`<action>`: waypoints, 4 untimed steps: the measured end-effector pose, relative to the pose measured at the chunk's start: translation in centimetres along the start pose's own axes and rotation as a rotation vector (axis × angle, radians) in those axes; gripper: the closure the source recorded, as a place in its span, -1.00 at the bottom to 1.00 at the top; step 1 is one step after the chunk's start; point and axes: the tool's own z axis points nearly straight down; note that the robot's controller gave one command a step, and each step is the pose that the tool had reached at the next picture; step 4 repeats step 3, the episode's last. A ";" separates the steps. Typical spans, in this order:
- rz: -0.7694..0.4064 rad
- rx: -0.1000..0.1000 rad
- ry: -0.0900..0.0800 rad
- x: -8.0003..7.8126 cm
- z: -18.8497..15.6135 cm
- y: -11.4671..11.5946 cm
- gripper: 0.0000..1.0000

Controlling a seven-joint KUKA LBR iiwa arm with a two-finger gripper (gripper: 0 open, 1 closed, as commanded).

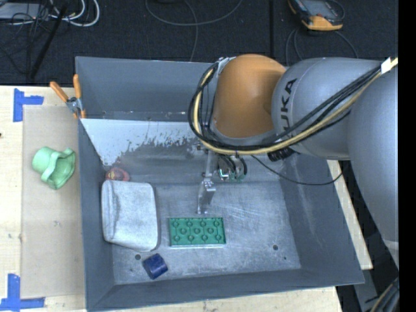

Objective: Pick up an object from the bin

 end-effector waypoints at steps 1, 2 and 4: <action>-0.111 -0.001 -0.015 6.4 8.2 -0.5 -1.00; -0.107 -0.002 -0.020 6.0 7.7 -0.5 1.00; -0.072 -0.001 -0.015 7.1 -5.4 0.9 1.00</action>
Offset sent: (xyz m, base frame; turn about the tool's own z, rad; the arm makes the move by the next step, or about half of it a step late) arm -0.0654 -0.0063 -0.0821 -0.1117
